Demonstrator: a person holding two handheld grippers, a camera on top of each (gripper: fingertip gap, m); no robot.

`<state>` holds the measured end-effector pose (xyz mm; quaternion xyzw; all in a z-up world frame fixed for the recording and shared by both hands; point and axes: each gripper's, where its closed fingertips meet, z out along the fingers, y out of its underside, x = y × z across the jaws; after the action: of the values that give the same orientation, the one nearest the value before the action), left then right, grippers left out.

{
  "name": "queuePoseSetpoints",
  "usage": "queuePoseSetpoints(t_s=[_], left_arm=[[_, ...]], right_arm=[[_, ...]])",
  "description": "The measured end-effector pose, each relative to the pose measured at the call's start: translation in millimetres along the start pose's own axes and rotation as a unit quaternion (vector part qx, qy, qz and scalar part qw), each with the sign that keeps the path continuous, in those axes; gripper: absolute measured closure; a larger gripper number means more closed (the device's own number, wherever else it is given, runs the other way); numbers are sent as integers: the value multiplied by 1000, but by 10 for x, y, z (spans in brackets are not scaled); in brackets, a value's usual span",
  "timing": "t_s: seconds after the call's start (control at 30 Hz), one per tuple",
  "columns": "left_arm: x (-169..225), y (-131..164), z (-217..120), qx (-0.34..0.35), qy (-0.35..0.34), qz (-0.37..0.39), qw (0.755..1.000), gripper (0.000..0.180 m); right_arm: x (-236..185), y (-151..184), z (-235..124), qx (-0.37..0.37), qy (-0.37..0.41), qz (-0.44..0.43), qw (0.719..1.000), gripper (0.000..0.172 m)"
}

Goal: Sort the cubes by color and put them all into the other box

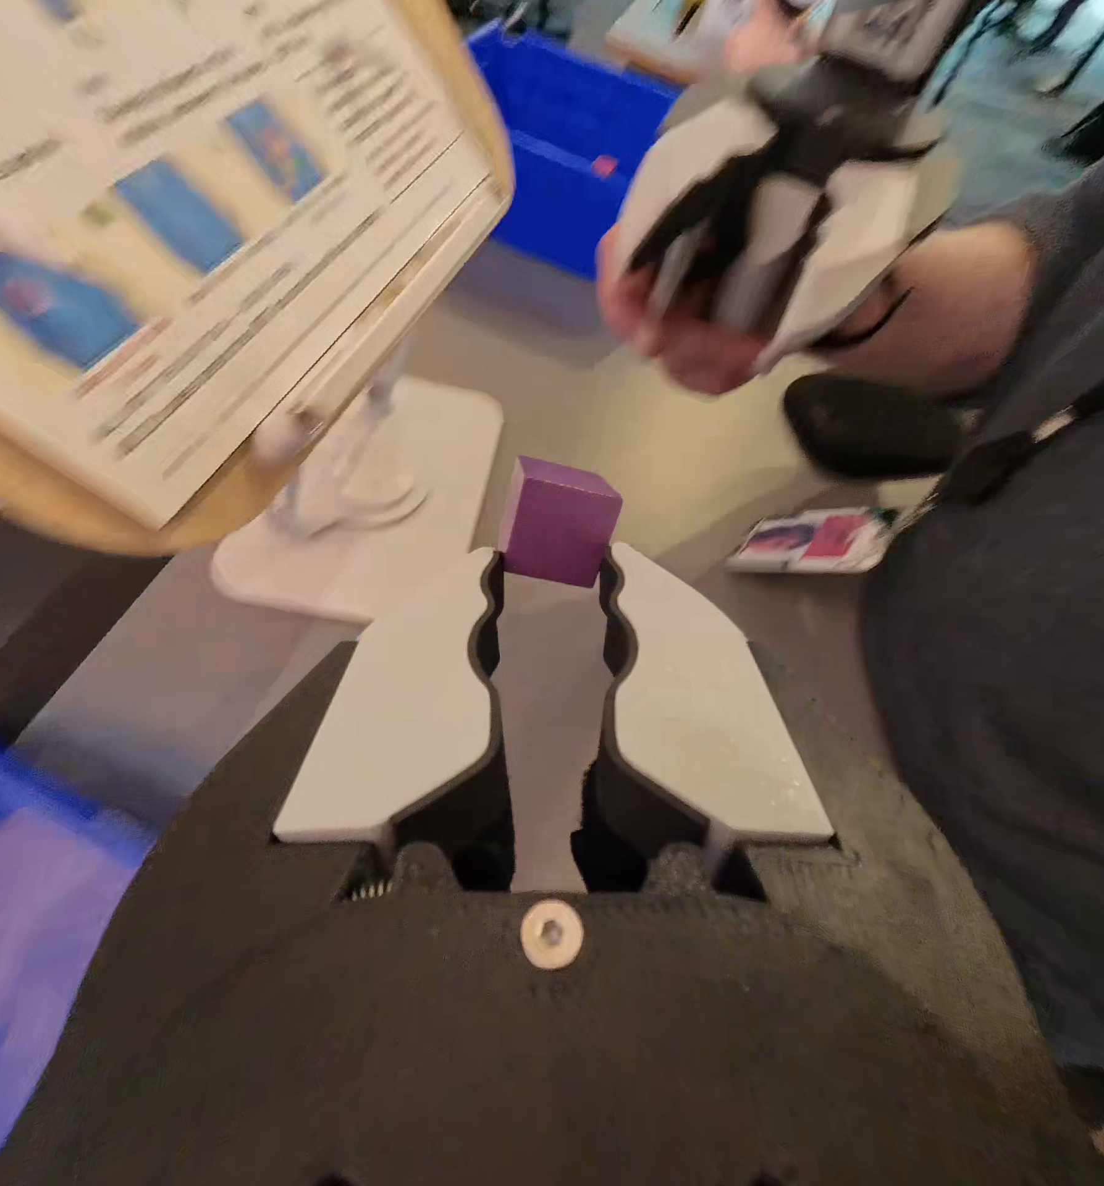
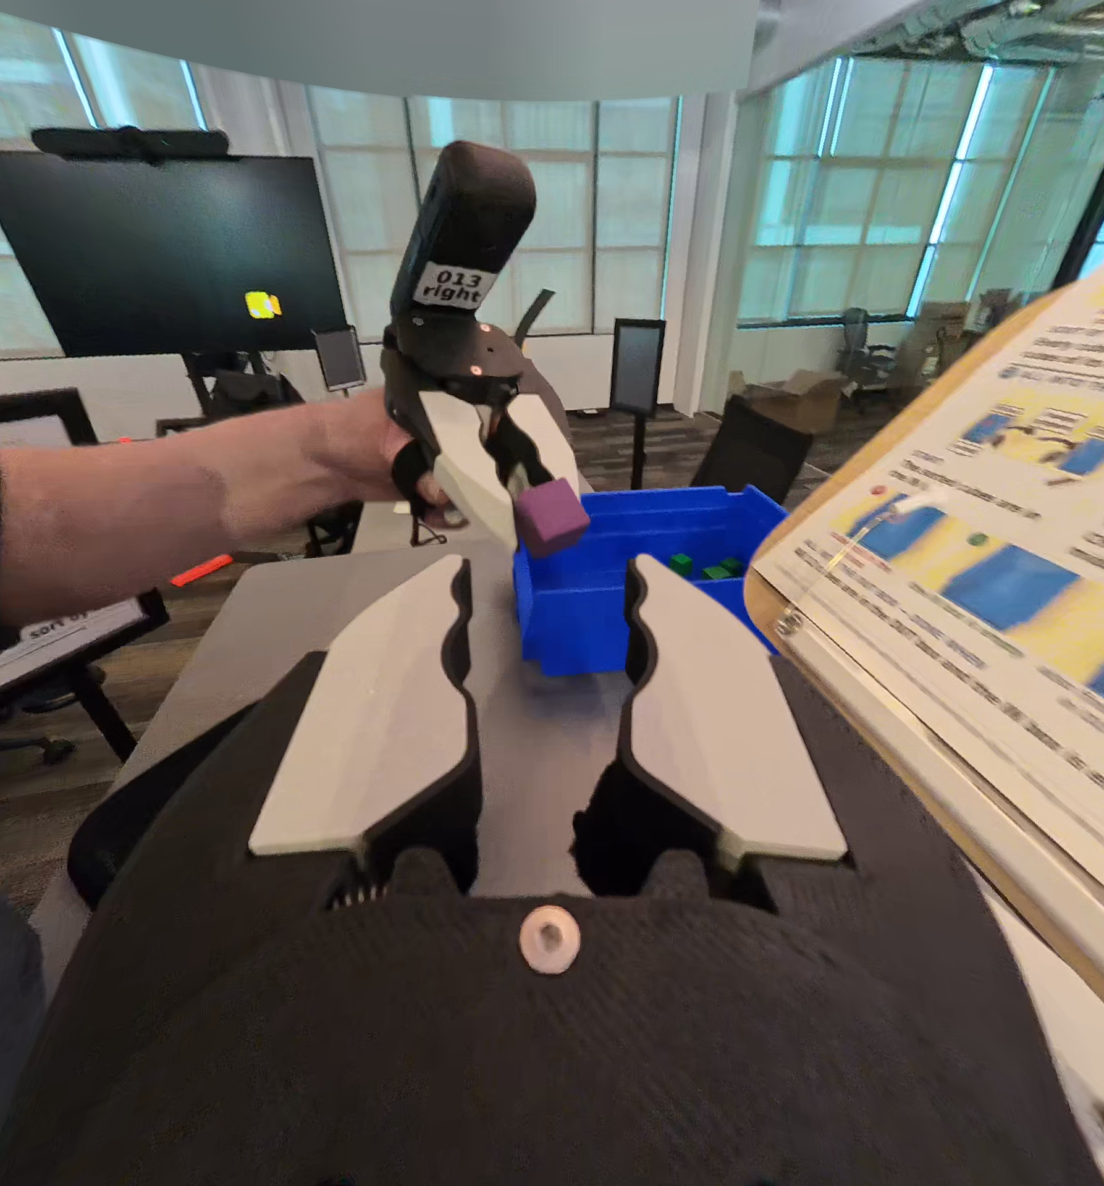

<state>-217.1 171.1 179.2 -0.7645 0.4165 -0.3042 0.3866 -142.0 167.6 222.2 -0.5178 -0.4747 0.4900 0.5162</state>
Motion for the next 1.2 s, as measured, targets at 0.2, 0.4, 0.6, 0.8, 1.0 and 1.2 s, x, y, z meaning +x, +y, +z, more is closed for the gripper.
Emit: queuePoseSetpoints(t_s=[0.2, 0.4, 0.6, 0.8, 1.0, 1.2], left_arm=[[552, -402, 409, 76, 105, 8, 991, 152], [760, -569, 614, 103, 171, -2, 980, 152], [746, -642, 721, 108, 177, -3, 978, 179], [636, -591, 632, 108, 160, -15, 981, 180], [578, -498, 614, 95, 146, -27, 984, 180], [566, -402, 650, 84, 142, -42, 985, 180]], right_arm=[[-113, -23, 79, 17, -40, 21, 999, 126], [-172, -77, -143, 44, -66, 53, 995, 139], [169, -37, -662, 32, 13, 61, 998, 143], [1272, 292, -2103, -32, 247, 42, 968, 143], [2194, 1055, -4158, -151, 523, 66, 836, 111], [2077, 1324, -4603, -157, 563, 107, 804, 123]])
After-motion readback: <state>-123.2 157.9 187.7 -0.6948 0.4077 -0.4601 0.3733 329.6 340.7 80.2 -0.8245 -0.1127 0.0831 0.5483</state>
